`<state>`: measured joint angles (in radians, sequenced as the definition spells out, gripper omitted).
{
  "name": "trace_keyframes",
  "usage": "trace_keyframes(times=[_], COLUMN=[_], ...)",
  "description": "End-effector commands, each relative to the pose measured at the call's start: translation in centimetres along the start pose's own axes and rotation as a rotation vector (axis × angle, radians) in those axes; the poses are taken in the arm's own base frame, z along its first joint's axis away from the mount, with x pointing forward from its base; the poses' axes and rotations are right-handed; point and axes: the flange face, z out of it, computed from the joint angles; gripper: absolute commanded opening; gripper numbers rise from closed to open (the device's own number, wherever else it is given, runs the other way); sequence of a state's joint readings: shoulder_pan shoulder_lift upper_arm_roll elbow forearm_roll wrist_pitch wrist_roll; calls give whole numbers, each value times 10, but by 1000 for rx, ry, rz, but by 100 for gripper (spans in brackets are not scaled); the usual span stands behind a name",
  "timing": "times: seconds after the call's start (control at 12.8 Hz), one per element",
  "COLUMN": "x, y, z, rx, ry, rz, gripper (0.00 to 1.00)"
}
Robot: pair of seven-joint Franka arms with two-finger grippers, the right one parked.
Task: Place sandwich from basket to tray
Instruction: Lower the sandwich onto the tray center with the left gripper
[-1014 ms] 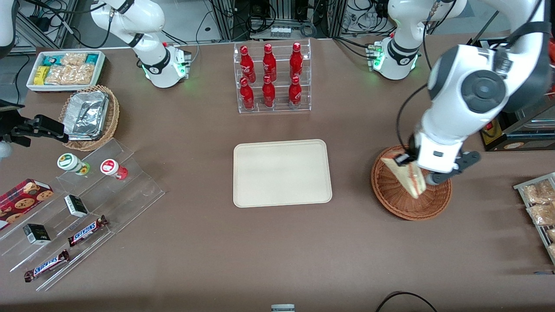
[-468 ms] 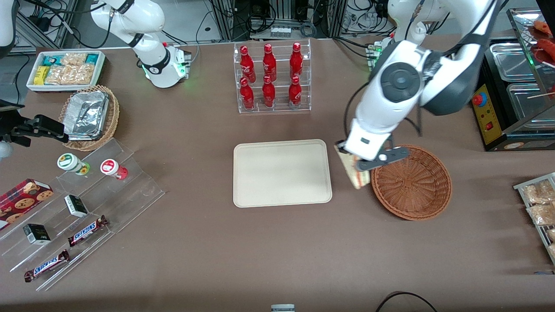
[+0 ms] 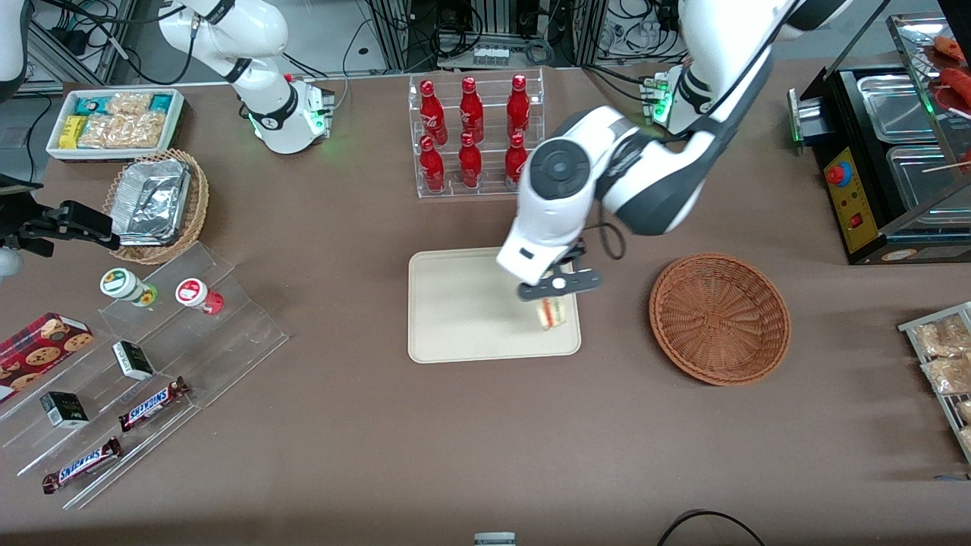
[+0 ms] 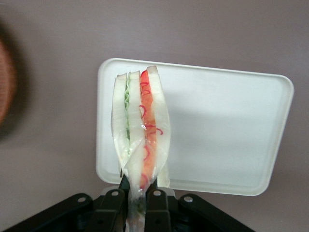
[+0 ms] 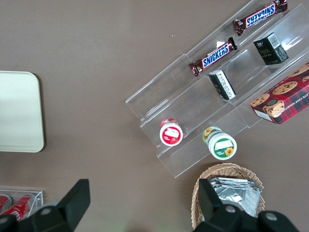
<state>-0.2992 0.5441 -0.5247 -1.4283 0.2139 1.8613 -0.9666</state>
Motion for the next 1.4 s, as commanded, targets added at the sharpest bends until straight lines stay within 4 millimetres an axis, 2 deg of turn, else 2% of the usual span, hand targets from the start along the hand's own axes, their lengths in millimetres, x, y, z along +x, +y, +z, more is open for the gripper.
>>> trace_keyframes(times=[0.0,0.23,0.55,0.7,1.17,1.25,1.33], x=[-5,-16,-27,-27,-36,-36,-37], y=[33,53,75,76,79,79,79], z=[20,63,103,123,150,151,152], rx=[-26,8,-31,-13,2,2,3], ry=[40,55,62,64,66,63,62], rz=[14,38,82,97,133,131,133], gripper=[0,0,0,0,0,10,11])
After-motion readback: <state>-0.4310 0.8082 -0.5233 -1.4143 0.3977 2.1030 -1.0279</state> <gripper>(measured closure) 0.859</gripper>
